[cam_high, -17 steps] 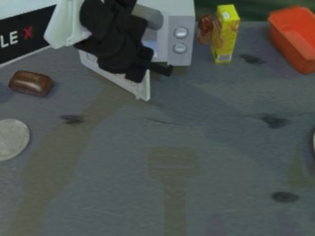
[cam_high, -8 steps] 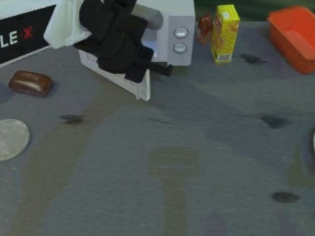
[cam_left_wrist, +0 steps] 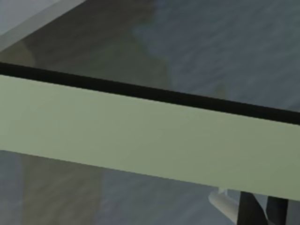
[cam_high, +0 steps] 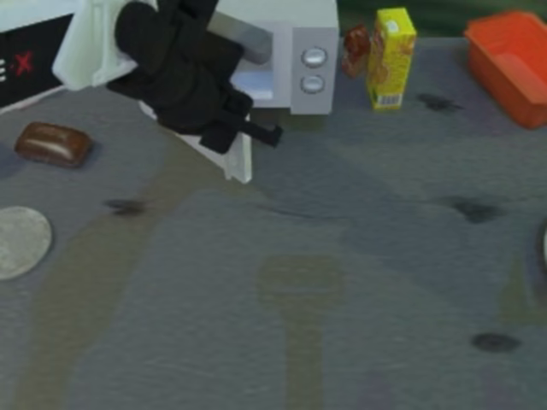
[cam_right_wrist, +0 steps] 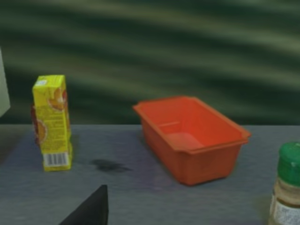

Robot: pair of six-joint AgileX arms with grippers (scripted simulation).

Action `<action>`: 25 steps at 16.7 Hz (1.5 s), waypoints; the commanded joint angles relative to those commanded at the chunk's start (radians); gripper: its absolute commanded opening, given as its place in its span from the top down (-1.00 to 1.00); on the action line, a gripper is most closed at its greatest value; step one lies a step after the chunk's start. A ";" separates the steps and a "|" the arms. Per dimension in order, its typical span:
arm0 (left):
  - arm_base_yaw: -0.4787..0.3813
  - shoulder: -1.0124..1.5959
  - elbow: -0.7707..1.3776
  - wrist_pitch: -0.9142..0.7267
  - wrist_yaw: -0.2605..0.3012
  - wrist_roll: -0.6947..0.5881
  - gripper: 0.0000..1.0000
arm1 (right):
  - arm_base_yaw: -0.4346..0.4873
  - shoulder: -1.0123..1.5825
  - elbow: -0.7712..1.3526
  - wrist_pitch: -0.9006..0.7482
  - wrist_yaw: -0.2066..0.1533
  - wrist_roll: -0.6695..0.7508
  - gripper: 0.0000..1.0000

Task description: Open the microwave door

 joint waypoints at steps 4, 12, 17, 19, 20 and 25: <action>0.017 -0.029 -0.021 0.010 0.027 0.047 1.00 | 0.000 0.000 0.000 0.000 0.000 0.000 -1.00; 0.017 -0.029 -0.021 0.010 0.027 0.047 1.00 | 0.000 0.000 0.000 0.000 0.000 0.000 -1.00; 0.017 -0.029 -0.021 0.010 0.027 0.047 1.00 | 0.000 0.000 0.000 0.000 0.000 0.000 -1.00; 0.017 -0.029 -0.021 0.010 0.027 0.047 1.00 | 0.000 0.000 0.000 0.000 0.000 0.000 -1.00; 0.017 -0.029 -0.021 0.010 0.027 0.047 1.00 | 0.000 0.000 0.000 0.000 0.000 0.000 -1.00; 0.017 -0.029 -0.021 0.010 0.027 0.047 1.00 | 0.000 0.000 0.000 0.000 0.000 0.000 -1.00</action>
